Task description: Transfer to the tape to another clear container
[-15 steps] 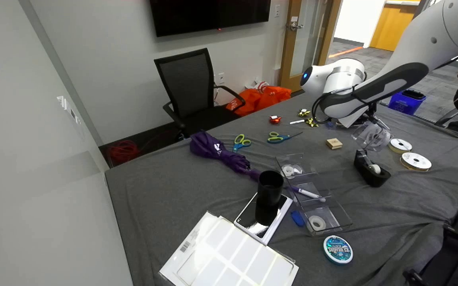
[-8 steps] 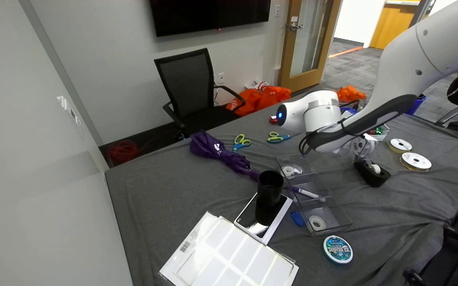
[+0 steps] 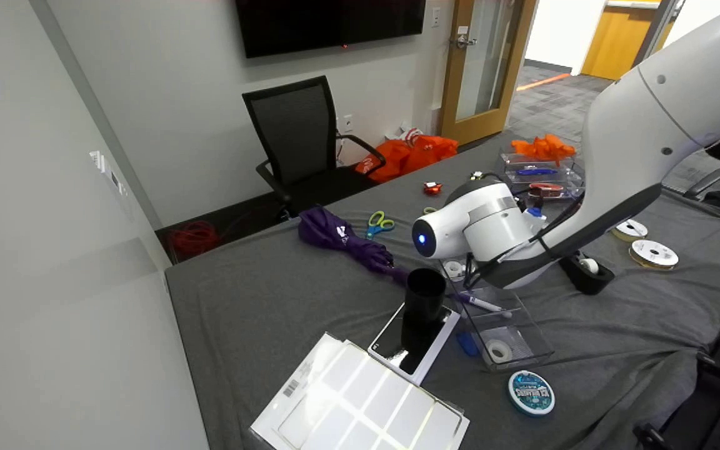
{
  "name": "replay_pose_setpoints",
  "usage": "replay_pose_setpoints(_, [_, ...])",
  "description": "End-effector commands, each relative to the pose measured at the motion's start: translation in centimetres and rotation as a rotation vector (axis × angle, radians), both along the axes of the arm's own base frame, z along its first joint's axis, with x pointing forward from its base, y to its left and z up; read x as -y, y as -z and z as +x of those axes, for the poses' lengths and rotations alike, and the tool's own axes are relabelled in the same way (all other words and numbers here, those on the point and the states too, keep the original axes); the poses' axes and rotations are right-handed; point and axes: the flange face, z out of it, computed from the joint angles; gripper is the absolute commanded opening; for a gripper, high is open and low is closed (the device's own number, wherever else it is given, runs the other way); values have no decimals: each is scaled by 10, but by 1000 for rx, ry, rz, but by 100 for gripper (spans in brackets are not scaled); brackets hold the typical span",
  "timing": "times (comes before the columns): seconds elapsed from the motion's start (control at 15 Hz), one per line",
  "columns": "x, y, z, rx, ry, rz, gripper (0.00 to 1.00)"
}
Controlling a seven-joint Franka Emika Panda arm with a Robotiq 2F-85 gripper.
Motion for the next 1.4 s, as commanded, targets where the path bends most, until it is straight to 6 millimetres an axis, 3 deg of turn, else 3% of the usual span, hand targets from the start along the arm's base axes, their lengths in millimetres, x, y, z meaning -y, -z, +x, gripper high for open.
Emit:
replay_pose_setpoints(0.0, [-14, -1, -14, -23, -49, 6, 1])
replay_pose_setpoints(0.27, [-29, 2, -30, -101, -96, -67, 1])
replay_pose_setpoints(0.8, [-73, -17, -74, -70, -208, -209, 1])
replay_pose_setpoints(1.33, [-117, -41, -86, 56, -337, -308, 1])
